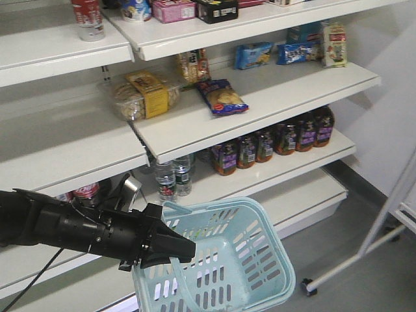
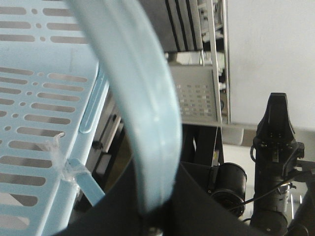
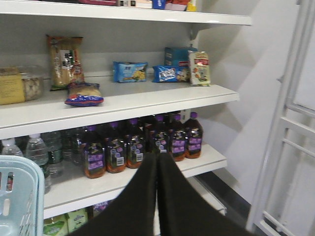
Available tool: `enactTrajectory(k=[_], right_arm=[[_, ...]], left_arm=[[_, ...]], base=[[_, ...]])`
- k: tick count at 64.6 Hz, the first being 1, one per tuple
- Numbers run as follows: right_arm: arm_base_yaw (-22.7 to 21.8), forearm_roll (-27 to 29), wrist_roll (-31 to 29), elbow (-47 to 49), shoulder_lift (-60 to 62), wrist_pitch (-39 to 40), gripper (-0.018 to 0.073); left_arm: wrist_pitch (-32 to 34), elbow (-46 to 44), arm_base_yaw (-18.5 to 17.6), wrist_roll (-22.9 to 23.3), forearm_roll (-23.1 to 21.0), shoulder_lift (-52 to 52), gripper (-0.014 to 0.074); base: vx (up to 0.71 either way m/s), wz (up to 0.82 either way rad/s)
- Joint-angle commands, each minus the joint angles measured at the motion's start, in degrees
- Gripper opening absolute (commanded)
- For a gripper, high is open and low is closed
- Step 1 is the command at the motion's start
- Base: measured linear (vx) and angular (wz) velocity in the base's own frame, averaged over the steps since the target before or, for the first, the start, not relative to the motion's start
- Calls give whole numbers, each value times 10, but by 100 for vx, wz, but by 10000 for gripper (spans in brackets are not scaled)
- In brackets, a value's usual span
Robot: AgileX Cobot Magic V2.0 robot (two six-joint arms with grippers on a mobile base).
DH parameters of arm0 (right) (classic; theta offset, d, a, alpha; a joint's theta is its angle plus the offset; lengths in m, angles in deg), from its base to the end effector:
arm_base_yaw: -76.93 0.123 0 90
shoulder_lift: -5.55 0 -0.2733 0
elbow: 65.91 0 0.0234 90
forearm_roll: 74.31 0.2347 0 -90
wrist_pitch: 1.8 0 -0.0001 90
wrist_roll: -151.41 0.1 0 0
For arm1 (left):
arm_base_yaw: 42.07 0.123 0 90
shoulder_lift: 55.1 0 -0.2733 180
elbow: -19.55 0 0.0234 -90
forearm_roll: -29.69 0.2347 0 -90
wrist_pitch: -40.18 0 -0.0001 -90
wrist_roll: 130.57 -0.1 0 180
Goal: Place coke in basket with both arms
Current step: 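Approach the shelf with the red Coca-Cola bottle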
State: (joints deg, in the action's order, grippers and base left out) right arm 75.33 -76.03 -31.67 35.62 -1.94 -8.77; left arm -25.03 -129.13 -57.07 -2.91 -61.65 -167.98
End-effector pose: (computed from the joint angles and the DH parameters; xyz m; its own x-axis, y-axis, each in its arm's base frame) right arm 0.0613 -0.0021 0.1933 -0.0535 -0.0820 -0.9952 0.0272 0.9961 -0.0835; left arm 0.2554 -0.1624 0.1654 -0.9998 -0.0164 -0.0096 0.0037 0.3278 -0.9447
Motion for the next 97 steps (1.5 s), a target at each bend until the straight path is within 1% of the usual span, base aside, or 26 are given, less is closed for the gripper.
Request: enactTrajectory(k=[1, 53, 68, 97], right_arm=[[-3, -2, -3, -5, 7, 45, -10], [-3, -2, -3, -5, 7, 45, -10], [-3, -2, -3, -5, 7, 45, -10], [-3, -2, -3, -5, 7, 45, -10]], left_arm=[[-57, -9, -4, -6, -38, 30, -6], [-57, -9, -4, -6, -38, 30, -6], [-57, -9, -4, -6, -38, 30, -6], [-57, -9, -4, -6, -38, 30, -6]], base=[[13, 50], [13, 50], [6, 20], [3, 4]])
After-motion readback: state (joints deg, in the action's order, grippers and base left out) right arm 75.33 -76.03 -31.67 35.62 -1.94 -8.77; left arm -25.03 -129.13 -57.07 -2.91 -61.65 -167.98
